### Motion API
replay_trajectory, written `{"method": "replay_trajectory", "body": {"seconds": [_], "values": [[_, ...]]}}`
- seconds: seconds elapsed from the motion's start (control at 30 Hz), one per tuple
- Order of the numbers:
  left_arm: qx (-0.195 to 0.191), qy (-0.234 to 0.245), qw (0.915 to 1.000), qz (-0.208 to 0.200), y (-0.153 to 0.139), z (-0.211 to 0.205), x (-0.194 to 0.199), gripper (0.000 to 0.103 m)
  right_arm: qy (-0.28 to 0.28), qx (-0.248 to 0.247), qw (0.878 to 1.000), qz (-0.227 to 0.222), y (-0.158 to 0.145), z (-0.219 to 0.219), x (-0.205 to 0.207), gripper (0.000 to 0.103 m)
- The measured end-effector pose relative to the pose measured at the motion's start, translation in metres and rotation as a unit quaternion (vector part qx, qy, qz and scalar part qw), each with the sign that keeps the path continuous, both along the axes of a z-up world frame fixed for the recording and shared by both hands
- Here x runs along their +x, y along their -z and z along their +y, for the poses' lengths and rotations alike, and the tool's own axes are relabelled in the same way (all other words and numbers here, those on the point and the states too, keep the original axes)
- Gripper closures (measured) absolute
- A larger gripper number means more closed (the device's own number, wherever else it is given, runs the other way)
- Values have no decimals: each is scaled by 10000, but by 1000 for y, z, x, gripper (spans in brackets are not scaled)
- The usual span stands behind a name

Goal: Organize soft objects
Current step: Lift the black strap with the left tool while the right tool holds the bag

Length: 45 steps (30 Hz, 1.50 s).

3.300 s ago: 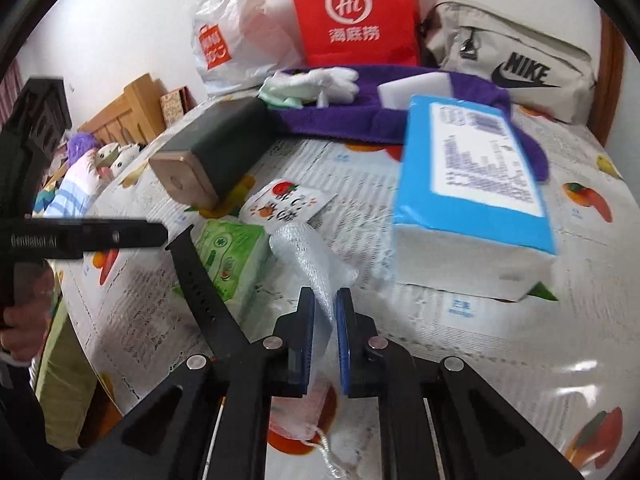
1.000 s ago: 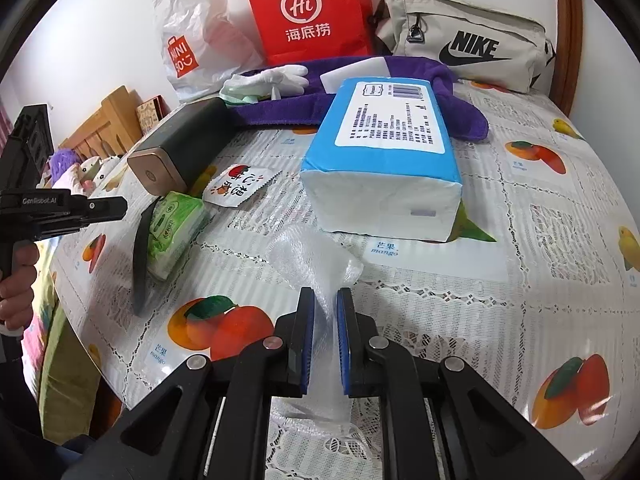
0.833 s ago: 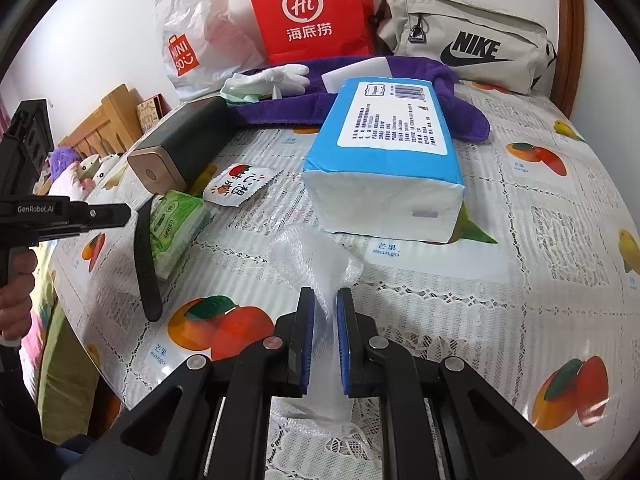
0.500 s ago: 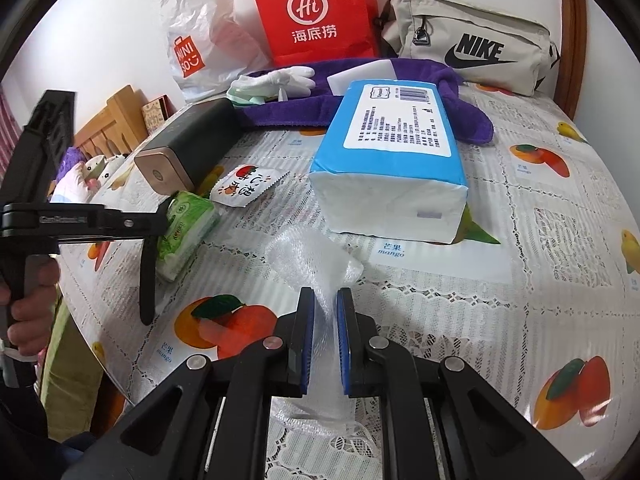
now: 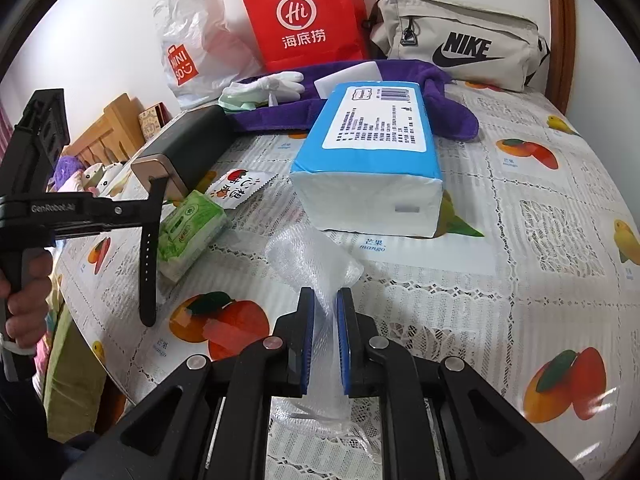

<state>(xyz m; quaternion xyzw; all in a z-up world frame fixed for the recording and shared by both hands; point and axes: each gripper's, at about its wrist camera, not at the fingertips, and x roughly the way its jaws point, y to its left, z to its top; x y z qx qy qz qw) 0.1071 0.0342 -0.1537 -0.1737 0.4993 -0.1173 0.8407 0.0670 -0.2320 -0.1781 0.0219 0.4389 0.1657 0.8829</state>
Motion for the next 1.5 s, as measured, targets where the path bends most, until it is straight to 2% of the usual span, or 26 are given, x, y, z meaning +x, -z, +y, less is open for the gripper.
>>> {"method": "replay_trajectory", "body": {"seconds": [0.2,0.37,0.5,0.6,0.77,0.83,1.17,1.3,1.43,1.5], "values": [[-33,-80,9999,141,7,13,1,93,-50,-56,10000,23,0,4,-1,91],[105,39,9997,226,7,-4,-5,92,-71,-111,9999,27,-1,7,-3,91],[362,135,9990,224,8,-20,-6,71,-91,-84,9999,42,0,8,-3,91],[545,150,9981,232,11,-29,-3,71,-117,-83,9999,46,1,9,-4,91],[642,115,9976,220,17,-36,0,73,-123,-28,9999,52,1,7,-4,91],[483,141,9985,224,15,-33,0,79,-114,0,9999,53,1,5,-4,91],[302,-89,9995,63,-2,-4,-10,80,12,2,10000,3,-2,-2,-3,91],[-92,-108,9998,121,-3,9,-9,80,45,-93,9999,-51,-6,-3,-3,91],[366,-64,9991,181,3,5,-9,80,48,-128,9999,-74,-9,-2,-5,91],[254,-49,9993,265,10,6,-9,80,49,-141,9999,-58,-8,-1,-6,91]]}}
